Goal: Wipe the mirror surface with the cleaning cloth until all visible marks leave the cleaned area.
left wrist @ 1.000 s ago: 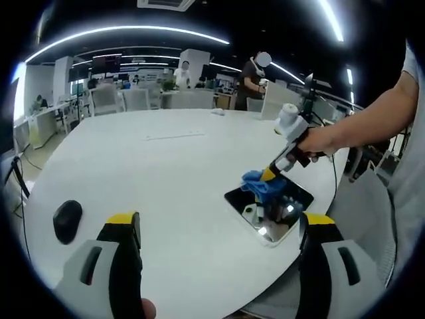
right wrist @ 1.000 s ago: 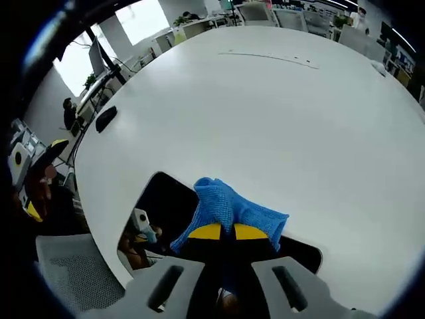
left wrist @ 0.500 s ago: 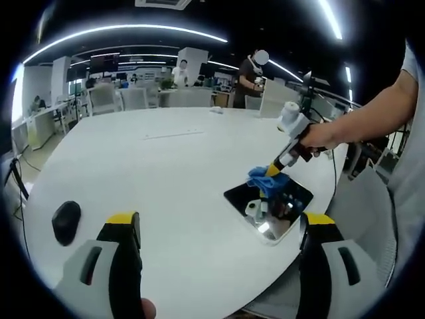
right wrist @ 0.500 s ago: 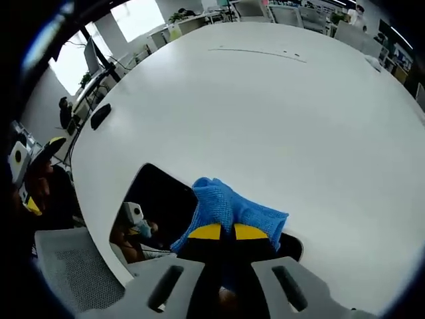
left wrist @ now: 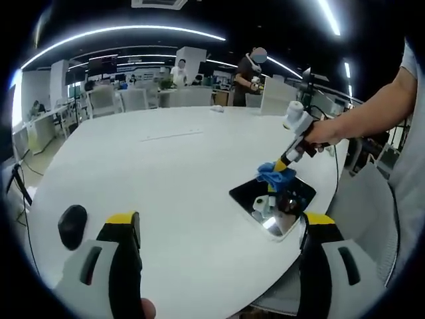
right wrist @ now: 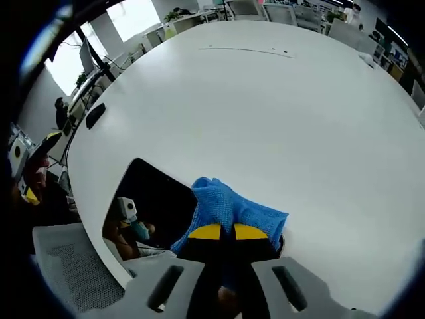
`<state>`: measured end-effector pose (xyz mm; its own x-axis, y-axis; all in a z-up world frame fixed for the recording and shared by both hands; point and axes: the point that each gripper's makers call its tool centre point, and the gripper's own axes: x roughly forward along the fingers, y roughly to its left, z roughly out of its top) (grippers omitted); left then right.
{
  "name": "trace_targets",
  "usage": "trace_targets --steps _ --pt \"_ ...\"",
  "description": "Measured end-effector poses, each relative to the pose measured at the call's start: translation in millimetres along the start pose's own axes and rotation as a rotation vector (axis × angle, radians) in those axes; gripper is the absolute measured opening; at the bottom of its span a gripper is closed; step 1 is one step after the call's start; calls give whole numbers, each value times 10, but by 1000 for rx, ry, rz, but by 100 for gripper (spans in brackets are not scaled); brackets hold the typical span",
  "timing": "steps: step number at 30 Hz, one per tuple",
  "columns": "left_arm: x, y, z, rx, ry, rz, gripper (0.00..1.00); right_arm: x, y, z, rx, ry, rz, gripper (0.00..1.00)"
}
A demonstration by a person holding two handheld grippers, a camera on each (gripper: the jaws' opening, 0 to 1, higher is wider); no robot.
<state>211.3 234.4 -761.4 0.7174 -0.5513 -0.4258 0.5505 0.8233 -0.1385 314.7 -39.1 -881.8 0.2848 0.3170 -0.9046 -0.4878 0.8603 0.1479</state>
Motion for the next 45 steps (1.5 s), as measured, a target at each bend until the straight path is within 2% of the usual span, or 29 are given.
trace_targets --steps 4,18,32,38,45 --pt "-11 0 10 -15 -4 6 99 0 -8 -2 61 2 -5 0" --pt "33 -68 -47 -10 4 -1 99 -79 114 -211 70 -29 -31 0" --pt "92 -193 -116 -13 13 -11 99 -176 284 -517 94 -26 7 0" --pt "100 -304 -114 -9 15 -8 99 -226 354 -637 114 -11 20 0" --pt "102 -299 -127 -6 -4 12 99 -267 406 -745 124 -28 39 0"
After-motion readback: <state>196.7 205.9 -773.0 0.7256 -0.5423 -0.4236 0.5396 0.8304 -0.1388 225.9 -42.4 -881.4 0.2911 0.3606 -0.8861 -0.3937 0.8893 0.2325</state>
